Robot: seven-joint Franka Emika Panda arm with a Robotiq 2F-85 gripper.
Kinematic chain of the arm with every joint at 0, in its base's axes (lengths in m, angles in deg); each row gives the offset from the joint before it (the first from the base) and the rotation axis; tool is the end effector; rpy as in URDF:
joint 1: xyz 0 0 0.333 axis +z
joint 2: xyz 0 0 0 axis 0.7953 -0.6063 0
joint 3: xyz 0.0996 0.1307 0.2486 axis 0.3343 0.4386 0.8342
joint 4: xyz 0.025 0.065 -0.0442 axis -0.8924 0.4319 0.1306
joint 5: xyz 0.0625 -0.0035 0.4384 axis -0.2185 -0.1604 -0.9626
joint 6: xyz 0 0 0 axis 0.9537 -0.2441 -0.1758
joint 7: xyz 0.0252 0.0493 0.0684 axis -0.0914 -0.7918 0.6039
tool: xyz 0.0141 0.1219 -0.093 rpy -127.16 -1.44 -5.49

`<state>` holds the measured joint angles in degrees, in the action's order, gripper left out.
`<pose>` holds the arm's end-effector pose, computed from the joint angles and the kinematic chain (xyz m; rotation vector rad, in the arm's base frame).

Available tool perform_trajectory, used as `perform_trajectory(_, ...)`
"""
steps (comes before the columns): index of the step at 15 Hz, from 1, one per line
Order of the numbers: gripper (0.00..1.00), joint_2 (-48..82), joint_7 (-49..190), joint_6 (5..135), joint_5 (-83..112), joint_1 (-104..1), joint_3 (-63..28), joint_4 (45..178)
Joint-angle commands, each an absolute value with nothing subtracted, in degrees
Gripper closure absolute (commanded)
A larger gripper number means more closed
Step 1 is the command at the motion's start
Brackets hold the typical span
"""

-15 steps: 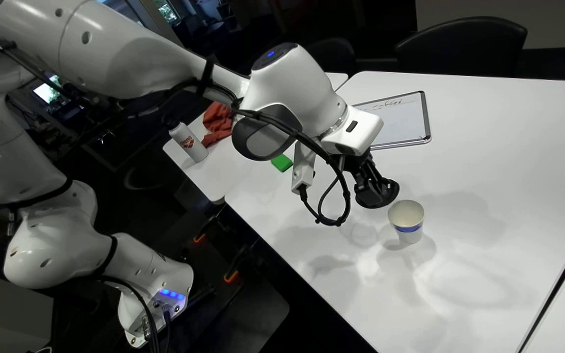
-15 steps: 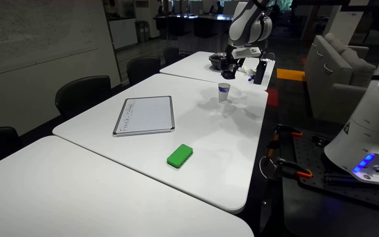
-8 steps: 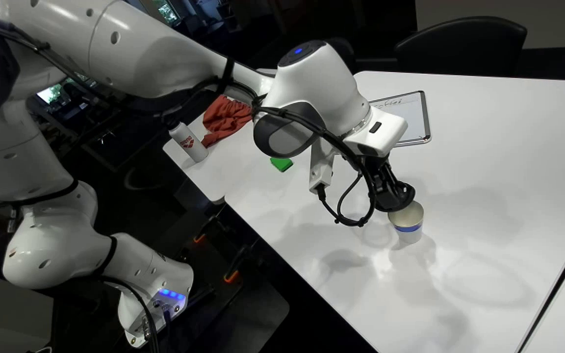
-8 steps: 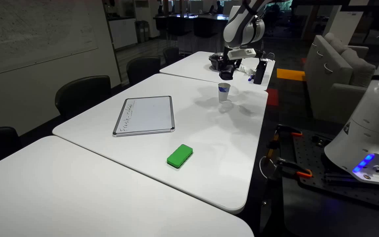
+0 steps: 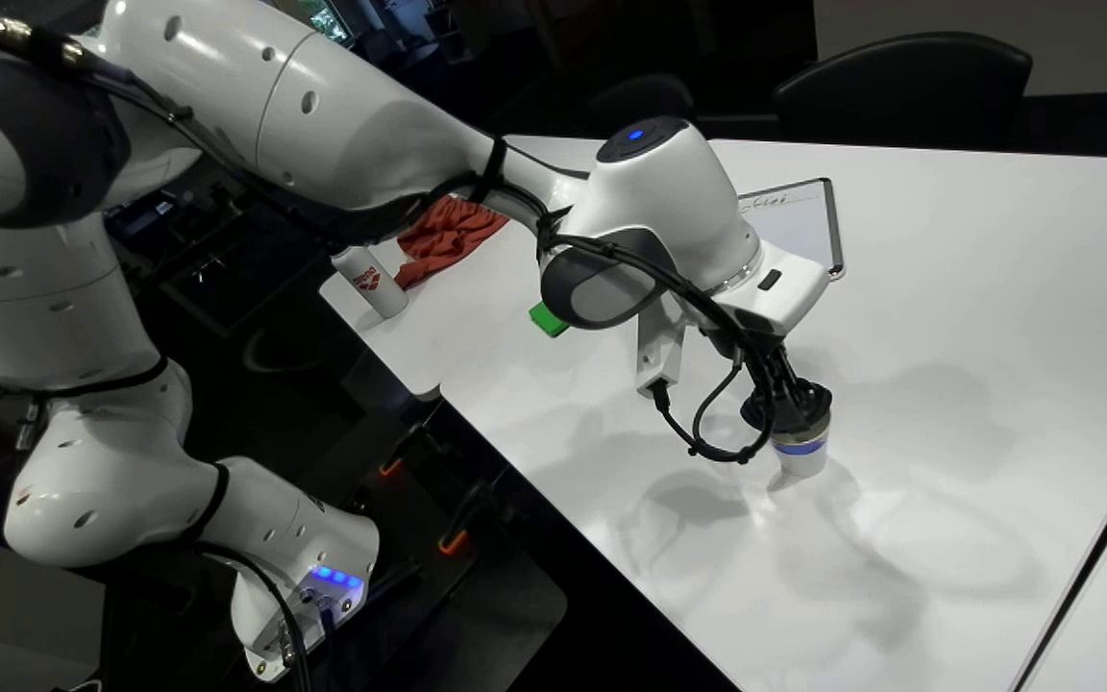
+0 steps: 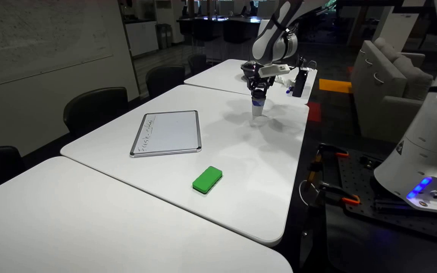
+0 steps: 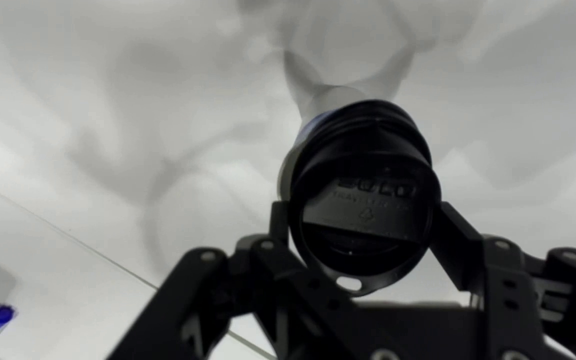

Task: Put the black lid on top of the blue and white coffee cup

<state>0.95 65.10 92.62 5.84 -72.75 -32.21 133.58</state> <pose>0.5045 -0.4165 0.1008 2.6864 -1.2624 0.2487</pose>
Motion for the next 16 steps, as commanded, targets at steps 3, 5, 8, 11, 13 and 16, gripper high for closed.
perform_trajectory(3, 0.29, -1.15, 65.12, 90.49, 4.76, -73.85, -31.54, 130.73)
perform_trajectory(5, 0.18, -1.54, 65.02, 90.45, 4.81, -73.82, -31.58, 130.40)
perform_trajectory(8, 0.00, -1.67, 64.93, 90.44, 4.91, -73.68, -31.64, 130.21)
perform_trajectory(11, 0.00, -1.47, 65.09, 90.66, 4.98, -73.60, -31.62, 130.60)
perform_trajectory(13, 0.00, -1.25, 64.91, 90.96, 5.19, -73.27, -31.82, 131.00)
perform_trajectory(16, 0.00, 0.11, 65.12, 91.42, 5.24, -72.94, -31.77, 132.30)
